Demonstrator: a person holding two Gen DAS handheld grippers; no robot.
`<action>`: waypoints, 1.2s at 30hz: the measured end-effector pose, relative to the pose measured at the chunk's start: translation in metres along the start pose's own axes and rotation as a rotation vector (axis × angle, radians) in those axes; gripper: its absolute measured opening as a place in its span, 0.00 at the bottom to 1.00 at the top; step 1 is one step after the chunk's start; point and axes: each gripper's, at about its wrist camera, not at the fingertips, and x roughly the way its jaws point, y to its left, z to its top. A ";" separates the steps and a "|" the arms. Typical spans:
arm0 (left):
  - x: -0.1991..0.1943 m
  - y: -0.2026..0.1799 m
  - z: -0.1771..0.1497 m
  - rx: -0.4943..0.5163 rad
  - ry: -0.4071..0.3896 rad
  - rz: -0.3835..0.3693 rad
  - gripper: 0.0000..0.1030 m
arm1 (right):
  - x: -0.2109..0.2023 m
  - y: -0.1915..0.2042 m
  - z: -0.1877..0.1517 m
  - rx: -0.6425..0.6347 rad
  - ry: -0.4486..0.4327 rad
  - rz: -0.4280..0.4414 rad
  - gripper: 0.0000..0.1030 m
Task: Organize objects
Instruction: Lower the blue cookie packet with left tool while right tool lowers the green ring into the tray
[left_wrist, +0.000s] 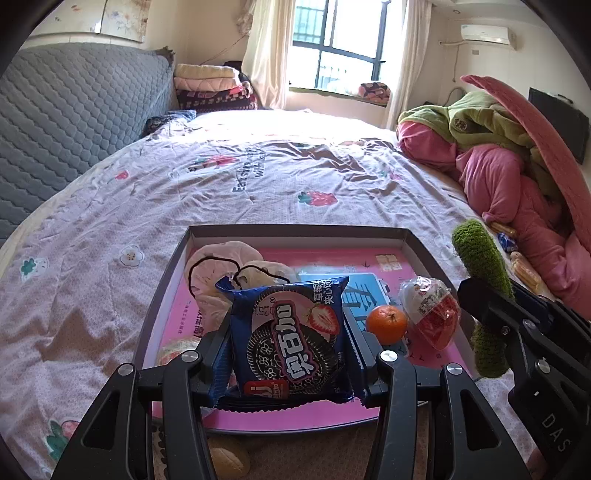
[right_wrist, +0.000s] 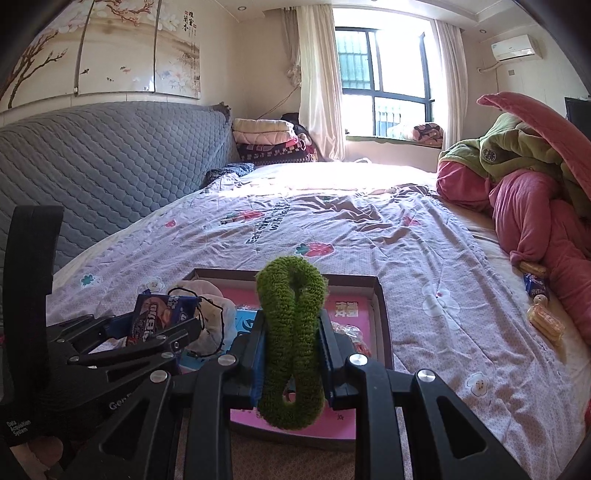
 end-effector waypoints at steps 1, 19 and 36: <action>0.004 -0.001 -0.001 0.001 0.010 -0.003 0.52 | 0.003 0.000 -0.001 0.000 0.010 0.004 0.24; 0.031 -0.021 -0.020 0.073 0.097 0.003 0.52 | 0.020 -0.012 -0.017 0.004 0.099 -0.016 0.25; 0.045 -0.002 -0.025 0.044 0.152 0.036 0.52 | 0.034 -0.002 -0.029 -0.003 0.173 0.023 0.25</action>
